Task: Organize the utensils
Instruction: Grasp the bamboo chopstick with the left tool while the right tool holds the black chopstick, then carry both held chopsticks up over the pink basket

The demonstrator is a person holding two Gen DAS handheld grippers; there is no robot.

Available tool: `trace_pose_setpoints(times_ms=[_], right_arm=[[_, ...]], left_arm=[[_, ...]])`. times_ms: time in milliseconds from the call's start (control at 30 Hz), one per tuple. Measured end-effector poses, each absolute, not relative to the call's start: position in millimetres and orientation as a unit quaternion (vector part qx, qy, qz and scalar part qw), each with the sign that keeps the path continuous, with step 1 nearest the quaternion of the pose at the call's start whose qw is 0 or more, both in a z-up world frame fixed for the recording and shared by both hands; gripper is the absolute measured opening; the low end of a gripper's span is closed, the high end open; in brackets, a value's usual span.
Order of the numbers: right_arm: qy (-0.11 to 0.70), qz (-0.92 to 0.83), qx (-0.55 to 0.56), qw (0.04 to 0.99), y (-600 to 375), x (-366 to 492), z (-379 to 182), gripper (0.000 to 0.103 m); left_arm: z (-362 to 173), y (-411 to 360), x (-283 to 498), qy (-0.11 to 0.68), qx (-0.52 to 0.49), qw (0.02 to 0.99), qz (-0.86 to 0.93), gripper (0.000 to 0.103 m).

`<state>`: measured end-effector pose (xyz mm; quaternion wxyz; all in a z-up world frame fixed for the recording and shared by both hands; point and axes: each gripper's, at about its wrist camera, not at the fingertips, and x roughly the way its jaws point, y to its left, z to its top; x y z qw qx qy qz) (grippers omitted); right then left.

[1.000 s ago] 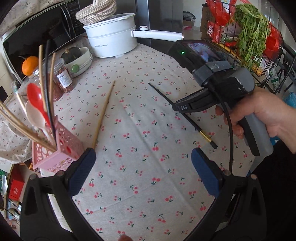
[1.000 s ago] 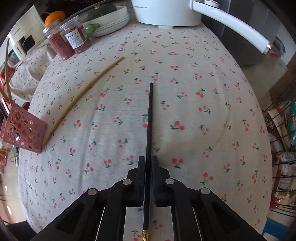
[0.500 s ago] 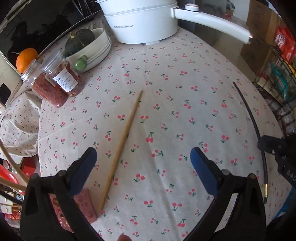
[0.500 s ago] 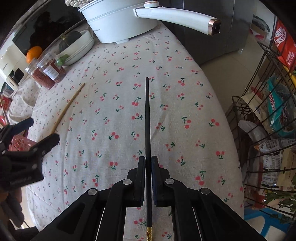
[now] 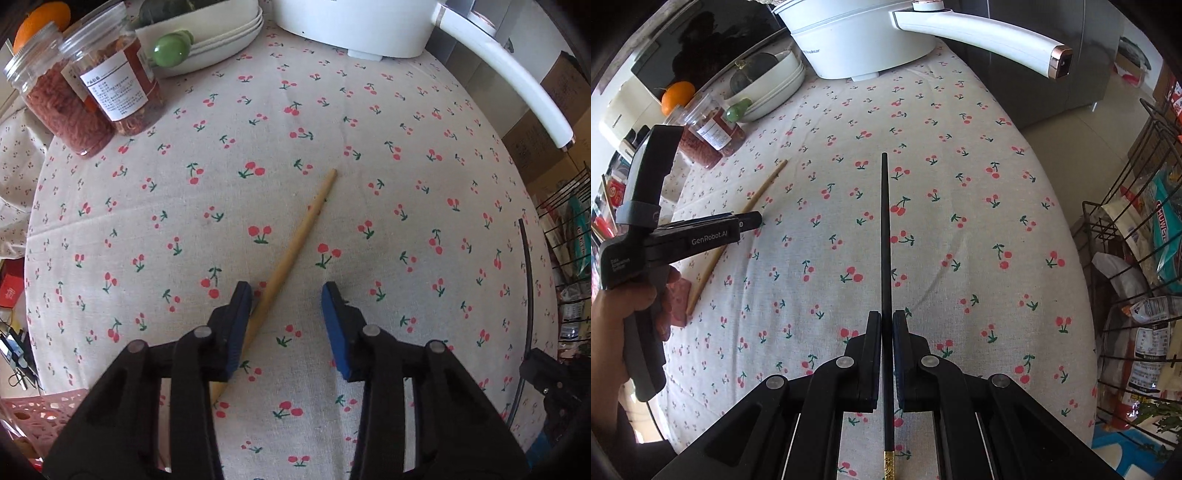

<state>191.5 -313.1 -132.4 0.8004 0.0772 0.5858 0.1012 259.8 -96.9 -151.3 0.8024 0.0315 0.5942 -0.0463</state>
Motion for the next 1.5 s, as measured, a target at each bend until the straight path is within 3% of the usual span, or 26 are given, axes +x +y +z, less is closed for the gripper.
trace_pose_setpoints(times_ms=[33, 100, 200, 533, 1000, 1500], right_arm=[[0.586, 0.1, 0.078, 0.8, -313.0, 191.8, -132.7, 0.006], [0.586, 0.099, 0.078, 0.8, -312.6, 192.2, -132.6, 0.006], [0.583, 0.098, 0.08, 0.803, -310.5, 190.5, -129.0, 0.006], [0.548, 0.112, 0.088, 0.825, -290.5, 167.5, -98.3, 0.006], [0.447, 0.157, 0.11, 0.874, -254.5, 119.6, -34.3, 0.006], [0.356, 0.202, 0.127, 0.904, -222.0, 105.0, 13.8, 0.006]], left_arm=[[-151.3, -97.0, 258.8, 0.596, 0.034, 0.801, -0.047, 0.038], [-150.3, -99.0, 256.0, 0.6, 0.038, 0.798, -0.052, 0.017], [-150.3, -102.7, 247.2, 0.605, 0.051, 0.792, -0.059, 0.008], [-106.1, -117.9, 167.7, 0.566, 0.06, 0.814, -0.115, 0.008], [-6.9, -67.7, 69.0, 0.401, 0.049, 0.891, -0.207, 0.008], [41.1, 5.4, 36.5, 0.279, -0.017, 0.942, -0.186, 0.008]])
